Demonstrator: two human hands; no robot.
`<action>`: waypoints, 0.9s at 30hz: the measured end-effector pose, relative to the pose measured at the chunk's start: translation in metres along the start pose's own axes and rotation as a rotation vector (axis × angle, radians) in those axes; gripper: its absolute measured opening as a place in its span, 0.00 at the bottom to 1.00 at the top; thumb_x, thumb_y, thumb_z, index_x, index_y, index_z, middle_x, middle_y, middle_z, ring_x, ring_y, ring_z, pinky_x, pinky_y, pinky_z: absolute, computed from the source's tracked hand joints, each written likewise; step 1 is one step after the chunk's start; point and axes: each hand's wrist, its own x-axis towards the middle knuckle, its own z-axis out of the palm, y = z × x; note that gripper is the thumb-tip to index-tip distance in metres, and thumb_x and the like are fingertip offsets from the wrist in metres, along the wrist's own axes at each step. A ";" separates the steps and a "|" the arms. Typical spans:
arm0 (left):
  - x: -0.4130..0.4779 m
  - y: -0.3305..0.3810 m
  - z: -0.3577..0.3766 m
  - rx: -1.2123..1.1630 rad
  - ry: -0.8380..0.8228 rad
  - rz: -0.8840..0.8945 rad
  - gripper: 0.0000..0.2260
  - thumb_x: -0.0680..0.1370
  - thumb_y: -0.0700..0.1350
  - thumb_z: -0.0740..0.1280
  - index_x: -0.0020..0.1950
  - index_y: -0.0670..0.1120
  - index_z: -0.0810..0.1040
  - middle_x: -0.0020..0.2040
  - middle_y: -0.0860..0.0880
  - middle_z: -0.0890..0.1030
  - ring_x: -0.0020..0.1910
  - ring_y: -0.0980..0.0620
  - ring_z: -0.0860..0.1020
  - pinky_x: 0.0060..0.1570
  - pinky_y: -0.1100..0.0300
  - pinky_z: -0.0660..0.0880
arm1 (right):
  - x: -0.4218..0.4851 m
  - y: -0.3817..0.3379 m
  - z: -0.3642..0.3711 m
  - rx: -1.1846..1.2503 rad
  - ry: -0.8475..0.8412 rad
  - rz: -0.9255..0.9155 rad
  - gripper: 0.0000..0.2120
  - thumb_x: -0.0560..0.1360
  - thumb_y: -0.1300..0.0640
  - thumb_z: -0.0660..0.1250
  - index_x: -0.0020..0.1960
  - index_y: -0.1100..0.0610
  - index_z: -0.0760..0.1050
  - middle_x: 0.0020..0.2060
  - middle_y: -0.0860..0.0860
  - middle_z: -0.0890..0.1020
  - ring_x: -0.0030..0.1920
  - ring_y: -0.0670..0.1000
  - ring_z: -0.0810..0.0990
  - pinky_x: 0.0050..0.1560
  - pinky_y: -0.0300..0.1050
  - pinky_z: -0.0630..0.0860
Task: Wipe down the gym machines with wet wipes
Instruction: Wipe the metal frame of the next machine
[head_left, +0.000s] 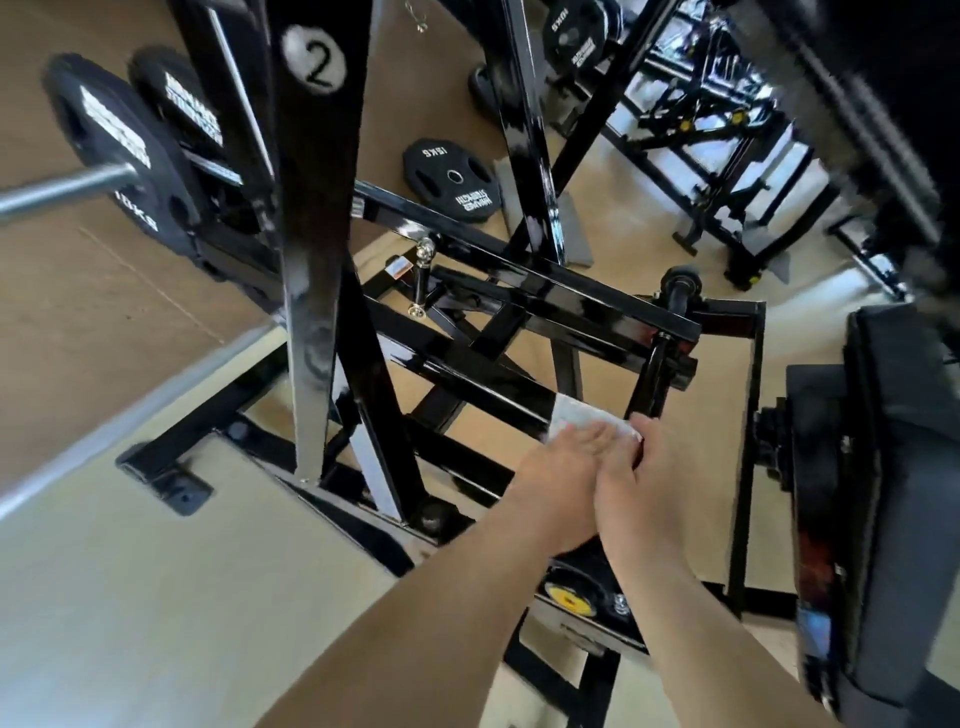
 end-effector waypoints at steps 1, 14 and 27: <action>-0.012 0.002 -0.001 -0.135 0.037 -0.053 0.23 0.83 0.47 0.62 0.78 0.50 0.66 0.75 0.49 0.72 0.75 0.48 0.68 0.72 0.47 0.69 | -0.003 -0.004 -0.004 -0.035 -0.008 -0.012 0.17 0.86 0.53 0.55 0.73 0.54 0.72 0.70 0.52 0.75 0.70 0.53 0.73 0.64 0.47 0.74; -0.175 0.100 -0.156 -1.139 0.512 -0.819 0.18 0.85 0.61 0.55 0.59 0.58 0.82 0.55 0.53 0.83 0.56 0.54 0.80 0.51 0.59 0.75 | -0.084 -0.119 -0.079 -0.135 -0.558 -0.078 0.13 0.86 0.47 0.57 0.63 0.48 0.77 0.51 0.45 0.81 0.55 0.47 0.80 0.49 0.43 0.75; -0.188 0.218 -0.305 -0.417 0.872 -0.302 0.18 0.88 0.52 0.52 0.71 0.53 0.77 0.63 0.61 0.80 0.64 0.71 0.74 0.65 0.72 0.69 | -0.128 -0.193 -0.250 0.234 -0.111 -0.596 0.12 0.85 0.55 0.63 0.62 0.57 0.82 0.47 0.46 0.86 0.46 0.40 0.85 0.43 0.36 0.82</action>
